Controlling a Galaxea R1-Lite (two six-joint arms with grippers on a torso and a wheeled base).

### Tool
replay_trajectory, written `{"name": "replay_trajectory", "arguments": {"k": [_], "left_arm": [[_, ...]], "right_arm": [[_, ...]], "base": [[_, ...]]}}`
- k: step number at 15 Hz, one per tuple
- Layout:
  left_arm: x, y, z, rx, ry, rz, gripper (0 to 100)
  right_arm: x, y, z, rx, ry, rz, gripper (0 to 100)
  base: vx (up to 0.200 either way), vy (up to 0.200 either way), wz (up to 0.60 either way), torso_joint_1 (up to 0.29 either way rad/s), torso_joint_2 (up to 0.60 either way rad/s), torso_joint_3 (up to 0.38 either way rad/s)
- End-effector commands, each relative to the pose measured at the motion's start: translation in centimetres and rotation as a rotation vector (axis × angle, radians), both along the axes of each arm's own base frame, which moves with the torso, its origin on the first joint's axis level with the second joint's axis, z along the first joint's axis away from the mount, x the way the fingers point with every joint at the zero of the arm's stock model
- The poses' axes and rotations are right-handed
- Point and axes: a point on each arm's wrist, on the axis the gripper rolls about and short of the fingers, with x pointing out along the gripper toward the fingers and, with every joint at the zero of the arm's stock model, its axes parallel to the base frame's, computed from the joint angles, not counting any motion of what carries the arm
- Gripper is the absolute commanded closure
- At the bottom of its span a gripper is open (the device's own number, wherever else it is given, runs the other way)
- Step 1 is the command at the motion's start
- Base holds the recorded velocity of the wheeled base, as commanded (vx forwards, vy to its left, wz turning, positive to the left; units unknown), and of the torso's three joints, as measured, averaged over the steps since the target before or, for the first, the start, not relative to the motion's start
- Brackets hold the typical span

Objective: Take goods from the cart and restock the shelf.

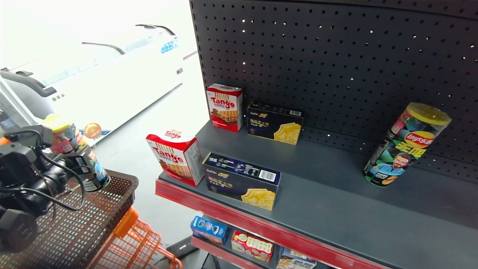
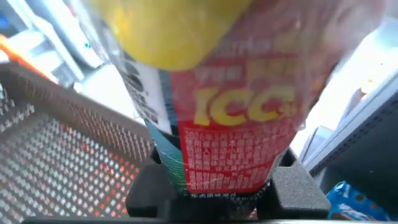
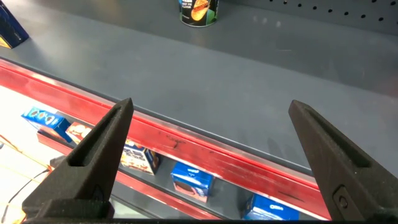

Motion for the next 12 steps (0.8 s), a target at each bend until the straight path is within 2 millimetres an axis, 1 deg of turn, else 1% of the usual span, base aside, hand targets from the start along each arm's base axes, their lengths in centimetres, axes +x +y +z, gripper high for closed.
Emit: {"name": "replay_trajectory", "arguments": {"k": [1,2,4,5,6,8,9,10,12], "left_arm": [[-2.0,-1.5,3.6,0.052,-0.089,-0.042,100],[-3.0,-2.9,4.6,0.070,-0.109,-0.079,100],[-3.8,-3.7,5.3,0.072,-0.106,-0.111,100],[-4.5,-4.1,6.0,0.082,-0.126,-0.135,100],[-5.7,-4.8,6.9,0.097,-0.159,-0.181,100],[-8.5,-5.8,6.9,0.091,-0.135,-0.248,100],[-9.4,-6.2,6.6,0.084,-0.108,-0.299,100],[-10.8,-6.6,6.4,0.076,-0.074,-0.345,100],[-12.3,-7.2,6.5,0.068,-0.048,-0.424,100]], "right_arm": [[0.0,0.0,0.0,0.000,0.001,0.001,0],[0.0,0.0,0.0,0.000,0.001,0.001,0],[0.0,0.0,0.0,0.000,0.001,0.001,0],[0.0,0.0,0.0,0.000,0.001,0.001,0],[0.0,0.0,0.0,0.000,0.001,0.001,0],[0.0,0.0,0.0,0.000,0.001,0.001,0],[0.0,0.0,0.0,0.000,0.001,0.001,0],[0.0,0.0,0.0,0.000,0.001,0.001,0],[0.0,0.0,0.0,0.000,0.001,0.001,0]], "base": [[0.000,0.000,0.00,0.000,0.00,0.000],[0.000,0.000,0.00,0.000,0.00,0.000],[0.000,0.000,0.00,0.000,0.00,0.000],[0.000,0.000,0.00,0.000,0.00,0.000],[0.000,0.000,0.00,0.000,0.00,0.000],[0.000,0.000,0.00,0.000,0.00,0.000],[0.000,0.000,0.00,0.000,0.00,0.000],[0.000,0.000,0.00,0.000,0.00,0.000],[0.000,0.000,0.00,0.000,0.00,0.000]]}}
